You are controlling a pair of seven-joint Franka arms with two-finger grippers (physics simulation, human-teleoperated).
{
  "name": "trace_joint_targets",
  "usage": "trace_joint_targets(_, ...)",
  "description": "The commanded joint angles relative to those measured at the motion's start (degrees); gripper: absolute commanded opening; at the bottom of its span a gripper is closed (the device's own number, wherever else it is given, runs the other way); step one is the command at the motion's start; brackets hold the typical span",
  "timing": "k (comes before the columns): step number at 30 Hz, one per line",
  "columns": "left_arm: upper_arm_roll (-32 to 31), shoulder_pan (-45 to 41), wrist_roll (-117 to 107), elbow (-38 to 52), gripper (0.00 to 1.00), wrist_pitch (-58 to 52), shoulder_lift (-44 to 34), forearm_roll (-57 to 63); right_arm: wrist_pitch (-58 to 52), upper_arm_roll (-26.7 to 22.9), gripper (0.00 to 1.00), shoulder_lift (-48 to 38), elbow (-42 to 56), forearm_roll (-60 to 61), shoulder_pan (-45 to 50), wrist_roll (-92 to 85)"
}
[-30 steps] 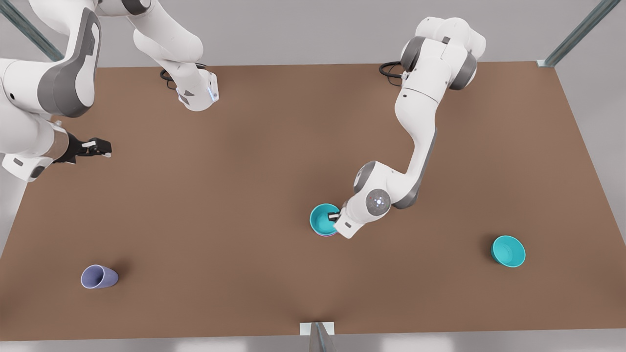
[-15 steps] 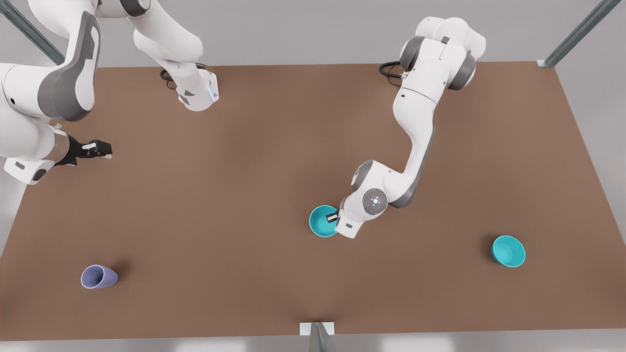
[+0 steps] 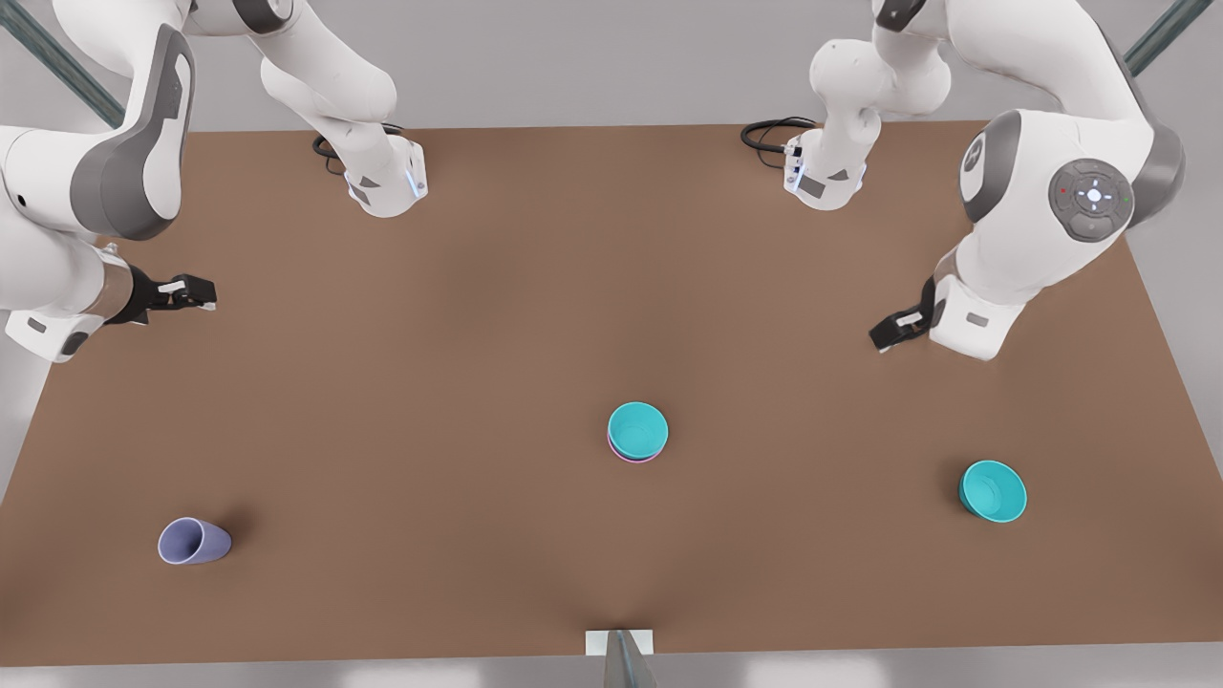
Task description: Stack the blue bowl on the pink bowl
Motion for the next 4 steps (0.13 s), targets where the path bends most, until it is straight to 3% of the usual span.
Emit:
trace_joint_targets(1, -2.11, 1.31, 24.89, -1.91, 1.00, -1.64, -1.75, 2.70, -0.04, 0.03, 1.00, -0.06, 0.02, 0.03, 0.01, -0.30)
trace_joint_targets(4, -2.11, 1.31, 24.97, -1.91, 1.00, -1.81, -1.58, 2.61, -0.04, -0.05, 1.00, -0.15, 0.20, 0.12, -0.34, -0.30)
